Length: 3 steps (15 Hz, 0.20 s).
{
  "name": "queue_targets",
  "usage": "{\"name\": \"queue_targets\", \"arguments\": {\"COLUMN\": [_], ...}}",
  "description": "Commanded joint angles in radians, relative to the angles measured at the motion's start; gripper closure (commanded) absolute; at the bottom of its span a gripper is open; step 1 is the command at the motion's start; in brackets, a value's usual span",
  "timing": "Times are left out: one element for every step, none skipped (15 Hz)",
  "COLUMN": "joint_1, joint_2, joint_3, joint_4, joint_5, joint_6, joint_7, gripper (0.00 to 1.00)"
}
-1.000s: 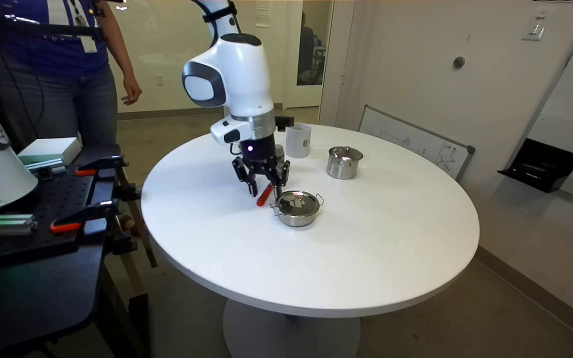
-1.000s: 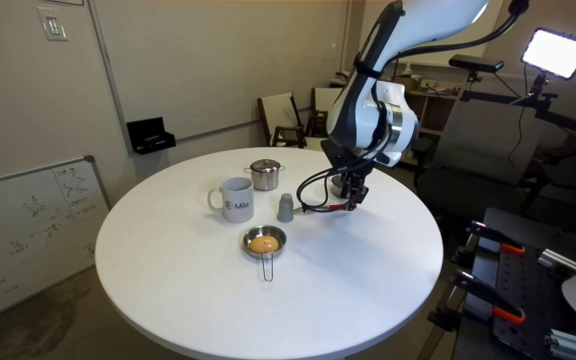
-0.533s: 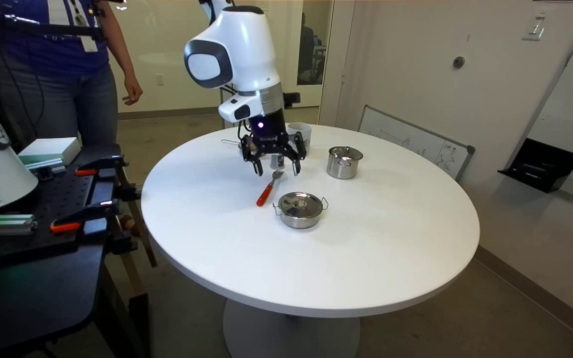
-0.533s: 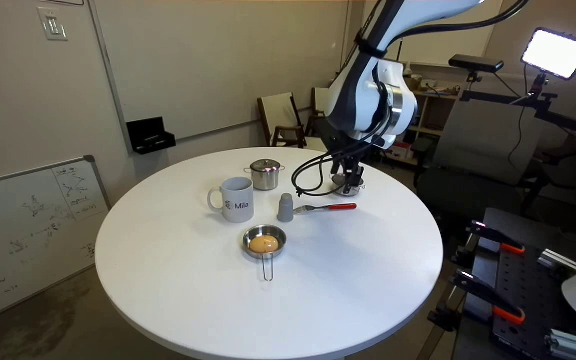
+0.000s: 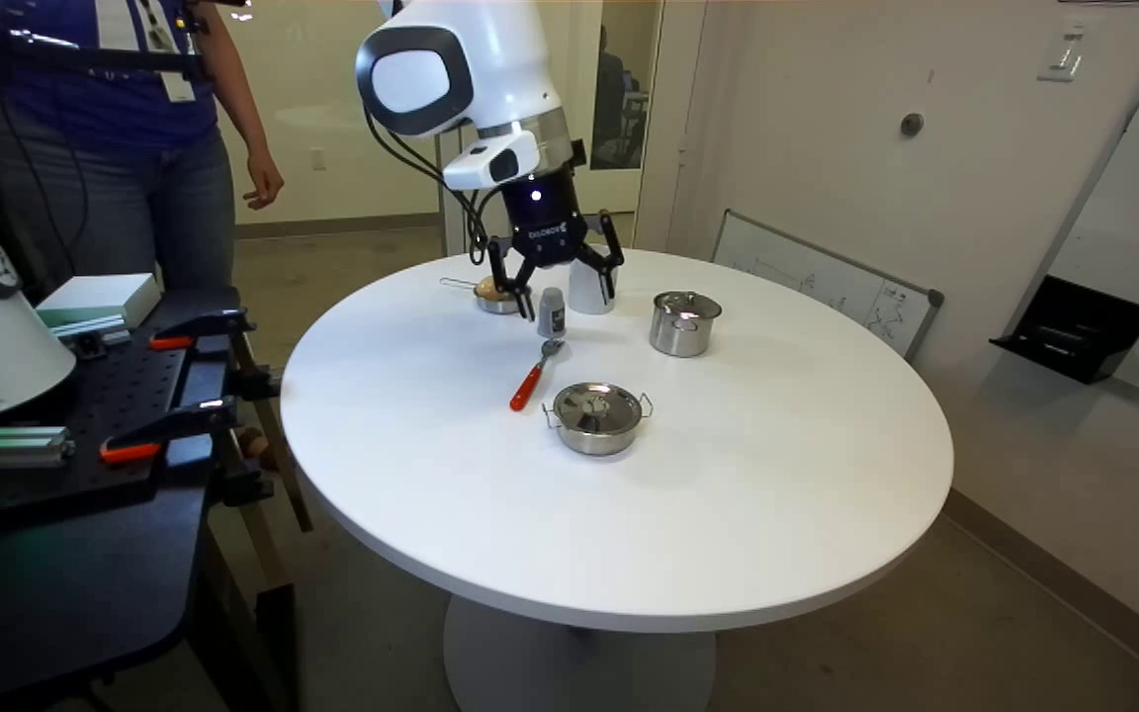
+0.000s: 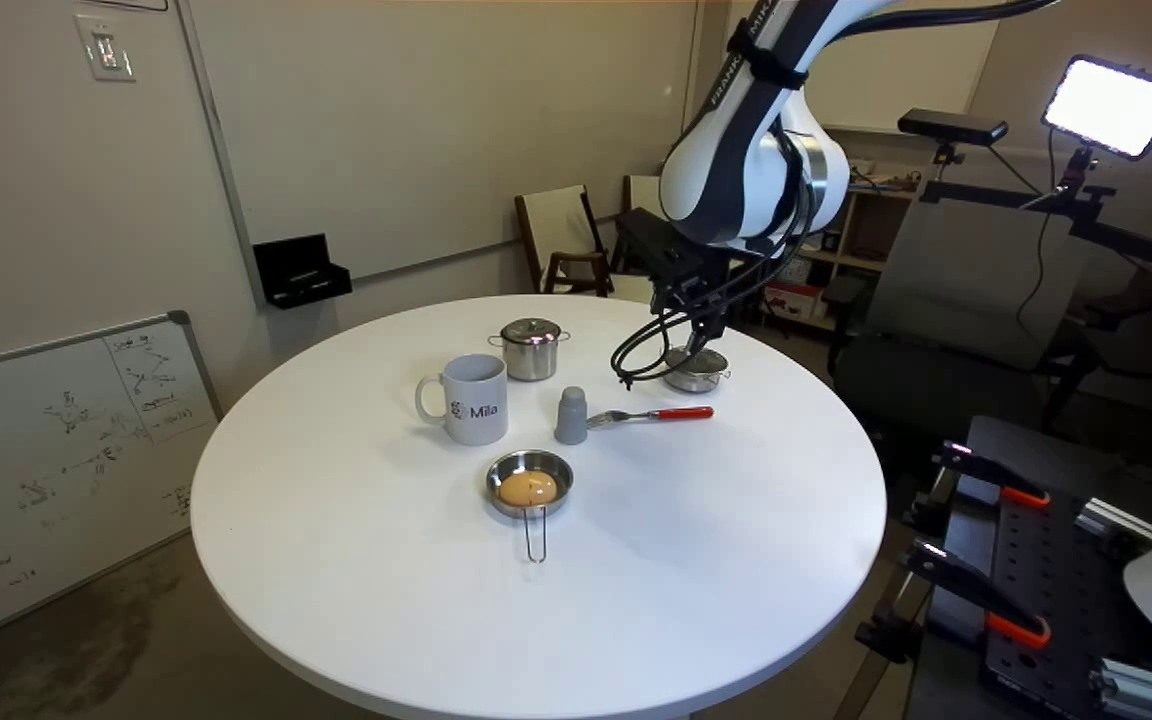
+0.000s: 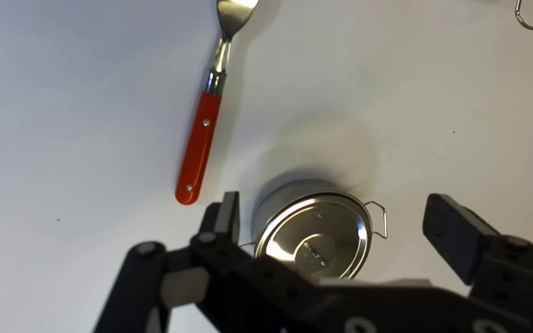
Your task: Put the silver lid on top of the pot on the right, move the fork backwards
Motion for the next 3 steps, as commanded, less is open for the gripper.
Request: {"name": "queue_targets", "arguments": {"joint_1": [0.019,0.029,0.033], "joint_2": [0.001,0.003,0.003], "joint_3": [-0.018,-0.026,-0.029], "joint_4": [-0.003,-0.005,-0.007], "joint_5": [-0.010,-0.014,-0.016], "joint_6": [0.000,0.000,0.000], "joint_7": [0.000,0.000,0.000], "gripper": [0.00,0.00,0.00]}}
